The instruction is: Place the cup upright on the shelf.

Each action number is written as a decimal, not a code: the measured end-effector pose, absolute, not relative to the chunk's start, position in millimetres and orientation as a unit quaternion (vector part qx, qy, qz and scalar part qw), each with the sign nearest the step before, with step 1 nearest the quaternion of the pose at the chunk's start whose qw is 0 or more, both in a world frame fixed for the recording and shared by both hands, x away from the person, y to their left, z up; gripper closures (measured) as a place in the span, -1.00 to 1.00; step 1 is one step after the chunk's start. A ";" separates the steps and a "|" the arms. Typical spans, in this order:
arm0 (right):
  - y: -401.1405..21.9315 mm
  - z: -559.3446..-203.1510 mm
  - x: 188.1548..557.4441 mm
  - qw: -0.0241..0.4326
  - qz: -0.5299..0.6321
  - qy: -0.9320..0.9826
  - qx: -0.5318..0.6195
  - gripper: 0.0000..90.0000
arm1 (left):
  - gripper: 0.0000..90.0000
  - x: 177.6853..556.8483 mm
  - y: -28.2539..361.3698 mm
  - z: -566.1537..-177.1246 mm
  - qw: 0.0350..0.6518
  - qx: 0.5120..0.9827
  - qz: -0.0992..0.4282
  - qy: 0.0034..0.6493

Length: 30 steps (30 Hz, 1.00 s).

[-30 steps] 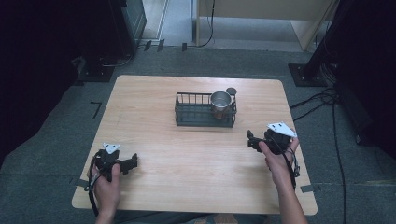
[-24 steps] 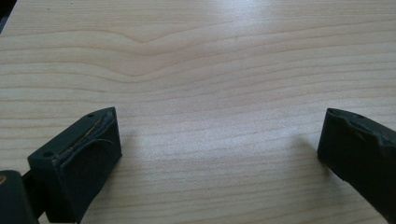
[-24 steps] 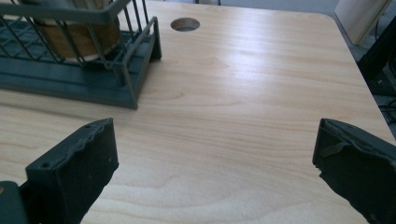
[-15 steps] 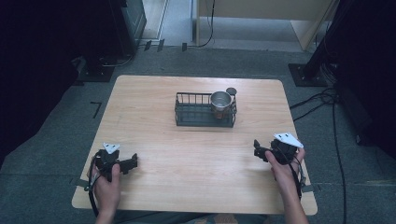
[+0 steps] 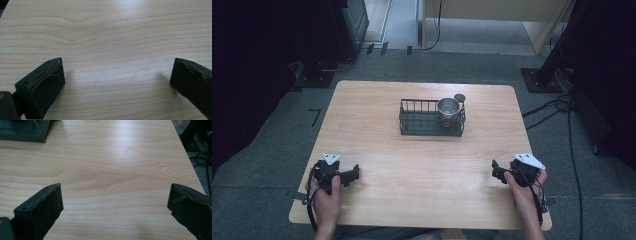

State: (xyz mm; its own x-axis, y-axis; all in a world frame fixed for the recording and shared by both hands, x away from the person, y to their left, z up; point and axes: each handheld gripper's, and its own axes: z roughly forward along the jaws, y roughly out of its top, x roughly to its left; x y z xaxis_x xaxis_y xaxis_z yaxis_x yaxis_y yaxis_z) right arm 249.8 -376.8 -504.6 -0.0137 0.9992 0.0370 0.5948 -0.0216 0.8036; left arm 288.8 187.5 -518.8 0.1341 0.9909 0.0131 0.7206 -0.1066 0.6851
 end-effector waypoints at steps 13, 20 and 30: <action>-392.4 -516.5 230.9 0.294 0.314 0.631 0.645 -1.00 | -1.00 288.8 187.5 -518.8 0.273 0.702 0.247 0.610; -397.4 -523.9 221.3 0.284 0.304 0.638 0.648 -1.00 | -1.00 288.8 187.5 -518.8 0.273 0.702 0.247 0.610; -404.5 -527.6 210.9 0.257 0.287 0.666 0.639 -1.00 | -1.00 288.7 187.5 -518.9 0.274 0.702 0.247 0.610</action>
State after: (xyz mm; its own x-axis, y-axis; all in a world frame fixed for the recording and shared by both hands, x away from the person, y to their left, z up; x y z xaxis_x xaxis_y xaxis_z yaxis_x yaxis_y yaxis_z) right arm 210.9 -404.5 -527.6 -0.0503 0.9984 0.0241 0.7038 0.0183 0.7102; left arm 288.7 187.5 -518.9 0.1342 0.9909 0.0133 0.7204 -0.1067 0.6853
